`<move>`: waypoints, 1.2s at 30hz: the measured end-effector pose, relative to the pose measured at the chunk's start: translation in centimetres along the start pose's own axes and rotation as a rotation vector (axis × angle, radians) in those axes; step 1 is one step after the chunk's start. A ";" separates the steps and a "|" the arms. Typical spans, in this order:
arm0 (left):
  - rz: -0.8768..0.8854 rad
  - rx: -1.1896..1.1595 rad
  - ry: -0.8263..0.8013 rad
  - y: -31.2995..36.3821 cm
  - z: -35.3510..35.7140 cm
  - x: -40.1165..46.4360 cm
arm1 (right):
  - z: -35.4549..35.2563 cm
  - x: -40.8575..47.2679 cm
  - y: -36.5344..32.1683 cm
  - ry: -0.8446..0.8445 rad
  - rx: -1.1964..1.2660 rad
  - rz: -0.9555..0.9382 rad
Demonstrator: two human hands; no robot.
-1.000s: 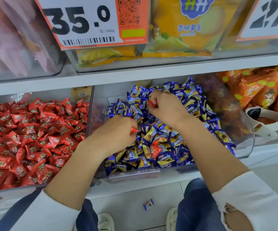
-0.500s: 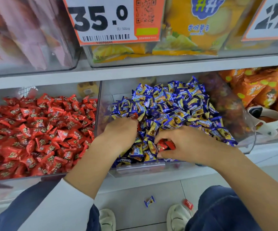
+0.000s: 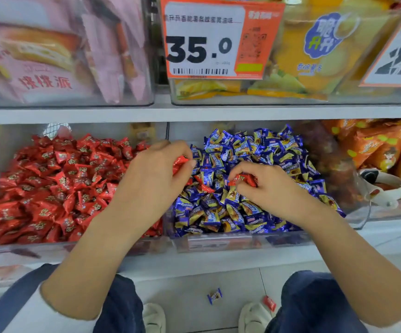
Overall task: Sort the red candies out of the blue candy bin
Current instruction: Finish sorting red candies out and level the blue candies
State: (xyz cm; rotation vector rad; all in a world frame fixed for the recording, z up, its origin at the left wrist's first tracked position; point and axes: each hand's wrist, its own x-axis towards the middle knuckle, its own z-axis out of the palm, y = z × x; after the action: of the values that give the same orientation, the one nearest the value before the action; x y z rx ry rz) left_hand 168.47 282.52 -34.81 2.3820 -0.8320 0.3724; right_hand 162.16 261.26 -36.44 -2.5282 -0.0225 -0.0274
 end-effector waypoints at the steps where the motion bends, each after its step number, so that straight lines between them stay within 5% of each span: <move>1: -0.046 -0.023 0.033 -0.7 -0.9 -0.3 | 0.4 0.1 -0.8 0.008 0.060 -0.005; 7: -0.443 -0.238 0.012 -7.8 -4.4 -1.6 | 3.9 1.8 -8.7 -0.009 0.439 -0.143; 12: -0.807 -0.879 0.072 -10.6 -5.8 -1.5 | 7.5 7.2 -14.3 -0.075 0.368 -0.160; 15: -0.872 -0.963 0.178 -10.7 -7.0 -1.0 | 7.4 8.2 -14.8 -0.141 0.227 -0.137; 24: -0.523 -0.626 -0.032 -7.8 -3.3 -0.7 | 3.0 3.9 -4.2 0.080 0.131 0.098; 29: -0.394 -0.442 -0.434 -4.6 -0.1 -0.2 | 3.5 4.6 -2.4 -0.218 -0.118 0.097; 32: -0.323 -0.416 -0.479 -4.1 0.4 0.4 | 5.8 6.8 -3.6 -0.332 -0.261 -0.053; 36: -0.292 -0.368 -0.506 -4.6 0.6 0.6 | 7.1 9.9 -4.3 -0.554 -0.453 0.080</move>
State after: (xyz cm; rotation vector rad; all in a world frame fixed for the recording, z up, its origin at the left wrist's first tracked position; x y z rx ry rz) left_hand 171.88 284.79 -36.97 2.2174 -0.6722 -0.4807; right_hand 172.01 269.00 -39.53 -2.8968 -0.1513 0.7779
